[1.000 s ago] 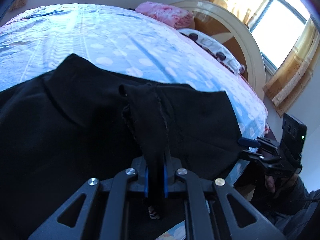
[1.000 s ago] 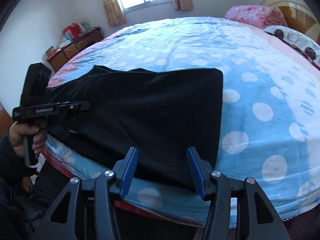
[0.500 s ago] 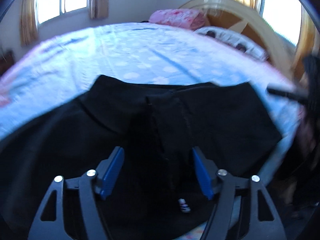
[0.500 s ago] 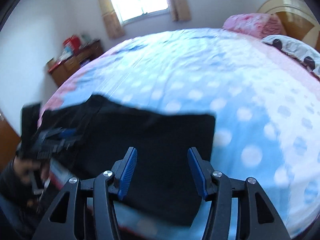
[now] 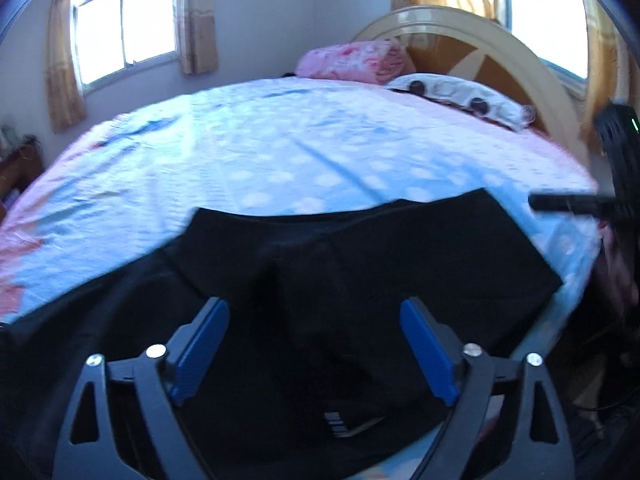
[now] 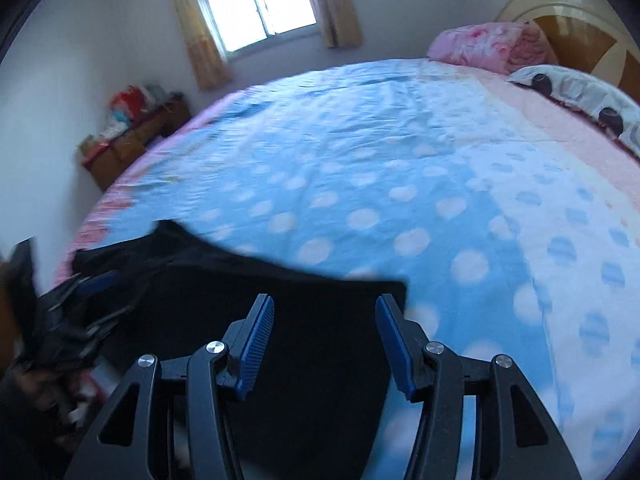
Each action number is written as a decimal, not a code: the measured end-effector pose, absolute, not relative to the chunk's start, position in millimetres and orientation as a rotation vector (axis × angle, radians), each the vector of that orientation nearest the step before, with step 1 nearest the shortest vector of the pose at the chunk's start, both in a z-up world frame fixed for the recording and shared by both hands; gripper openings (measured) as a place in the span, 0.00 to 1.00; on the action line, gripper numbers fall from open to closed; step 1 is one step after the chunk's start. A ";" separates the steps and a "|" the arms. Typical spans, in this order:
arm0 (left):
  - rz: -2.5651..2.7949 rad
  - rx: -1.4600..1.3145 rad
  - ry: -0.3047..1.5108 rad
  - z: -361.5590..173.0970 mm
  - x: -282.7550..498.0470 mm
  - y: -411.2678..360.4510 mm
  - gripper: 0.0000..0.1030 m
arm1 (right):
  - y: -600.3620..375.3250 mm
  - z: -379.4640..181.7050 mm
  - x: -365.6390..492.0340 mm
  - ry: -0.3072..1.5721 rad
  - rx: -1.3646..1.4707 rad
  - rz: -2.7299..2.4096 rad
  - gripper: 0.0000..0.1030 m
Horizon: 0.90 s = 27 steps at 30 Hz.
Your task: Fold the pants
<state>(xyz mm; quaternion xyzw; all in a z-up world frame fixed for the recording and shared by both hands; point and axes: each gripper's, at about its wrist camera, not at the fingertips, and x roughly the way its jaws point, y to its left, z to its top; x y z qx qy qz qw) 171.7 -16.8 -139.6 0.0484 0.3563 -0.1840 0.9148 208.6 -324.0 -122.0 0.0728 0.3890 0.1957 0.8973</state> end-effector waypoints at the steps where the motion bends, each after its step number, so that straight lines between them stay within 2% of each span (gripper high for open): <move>1: -0.400 0.105 0.752 -146.2 172.6 -24.2 0.89 | -321.7 -125.2 197.4 0.823 0.152 0.417 0.54; 5: -0.414 0.141 0.837 -179.4 179.6 -41.6 0.89 | -318.0 -155.5 164.4 0.925 0.157 0.446 0.53; 8: -0.404 0.182 0.811 -181.7 174.5 -47.5 0.91 | -314.7 -182.5 162.0 0.980 0.119 0.419 0.53; 15: -0.324 0.101 0.730 -151.0 162.3 -2.7 0.91 | -304.2 -132.6 180.3 0.929 0.149 0.484 0.54; 19: -0.188 0.086 0.719 -149.9 158.0 40.9 0.92 | -269.1 -96.3 220.6 0.898 0.216 0.614 0.54; 27: -0.012 0.041 0.741 -163.0 155.2 110.2 0.94 | -134.7 -107.1 327.8 0.991 0.280 0.734 0.54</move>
